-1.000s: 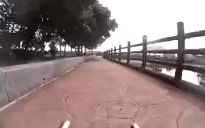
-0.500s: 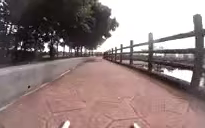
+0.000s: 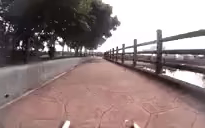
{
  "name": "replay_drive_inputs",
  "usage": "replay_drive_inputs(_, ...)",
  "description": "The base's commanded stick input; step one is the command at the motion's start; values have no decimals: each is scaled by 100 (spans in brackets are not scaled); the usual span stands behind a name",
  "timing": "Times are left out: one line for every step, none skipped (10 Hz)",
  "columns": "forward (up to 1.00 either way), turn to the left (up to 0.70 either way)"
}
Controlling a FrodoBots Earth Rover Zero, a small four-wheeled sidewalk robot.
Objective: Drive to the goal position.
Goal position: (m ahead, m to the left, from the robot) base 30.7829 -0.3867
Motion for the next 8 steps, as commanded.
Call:
replay_drive_inputs(100, 0)
replay_drive_inputs(100, 0)
replay_drive_inputs(100, 0)
replay_drive_inputs(100, 0)
replay_drive_inputs(100, 0)
replay_drive_inputs(100, 0)
replay_drive_inputs(100, 0)
replay_drive_inputs(100, 0)
